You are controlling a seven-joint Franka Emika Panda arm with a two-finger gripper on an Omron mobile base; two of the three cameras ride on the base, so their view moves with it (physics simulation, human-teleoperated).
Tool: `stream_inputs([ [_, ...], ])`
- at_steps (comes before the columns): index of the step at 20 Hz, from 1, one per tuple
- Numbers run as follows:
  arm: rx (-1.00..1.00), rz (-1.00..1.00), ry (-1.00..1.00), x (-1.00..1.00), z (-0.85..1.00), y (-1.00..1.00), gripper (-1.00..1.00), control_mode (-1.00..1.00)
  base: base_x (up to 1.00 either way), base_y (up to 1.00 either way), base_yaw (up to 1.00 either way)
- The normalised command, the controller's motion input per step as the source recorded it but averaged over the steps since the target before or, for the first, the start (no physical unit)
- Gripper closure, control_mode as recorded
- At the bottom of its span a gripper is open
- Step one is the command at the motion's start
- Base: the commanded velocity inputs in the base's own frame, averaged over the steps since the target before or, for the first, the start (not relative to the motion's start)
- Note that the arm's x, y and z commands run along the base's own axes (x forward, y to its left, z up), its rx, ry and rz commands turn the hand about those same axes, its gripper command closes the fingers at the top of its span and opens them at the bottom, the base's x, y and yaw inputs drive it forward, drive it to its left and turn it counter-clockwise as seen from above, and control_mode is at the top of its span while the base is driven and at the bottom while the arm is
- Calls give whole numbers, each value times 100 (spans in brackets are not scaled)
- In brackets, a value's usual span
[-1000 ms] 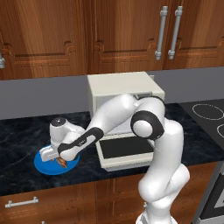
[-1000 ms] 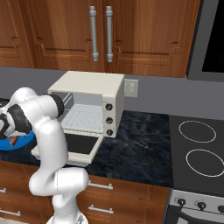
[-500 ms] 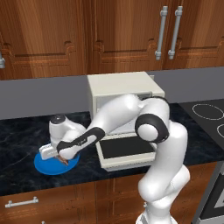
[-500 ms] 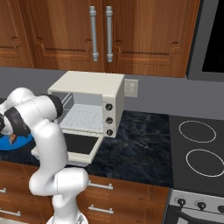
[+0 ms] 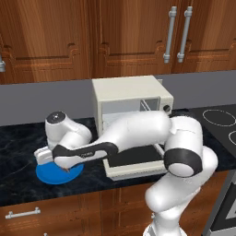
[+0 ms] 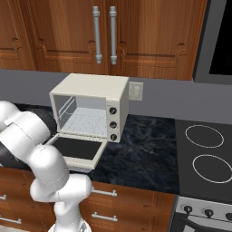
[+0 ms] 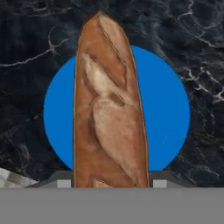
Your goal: Pull the toaster oven rack outwards. Pick up the baguette from the plate and place it on the toaster oven rack. Close the toaster oven door fully and set the temperature to the lowest setting.
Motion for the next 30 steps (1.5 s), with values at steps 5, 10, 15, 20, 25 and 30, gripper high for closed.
stream_inputs([
  [5, 0, -6, -3, -65, 64, -23, 100, -100, 0, 0, 0],
  [10, 3, -10, -7, -78, 37, -34, 100, -100, 0, 0, 0],
  [15, 1, -7, -7, -63, 45, -49, 100, -100, 0, 0, 0],
  [20, 0, -1, -1, -26, 51, -67, 100, -100, 0, 0, 0],
  [25, 0, 0, 5, 0, 56, -92, 100, -100, 0, 0, 0],
  [30, 0, 0, 11, 6, 36, -100, 100, -100, 0, 0, 0],
])
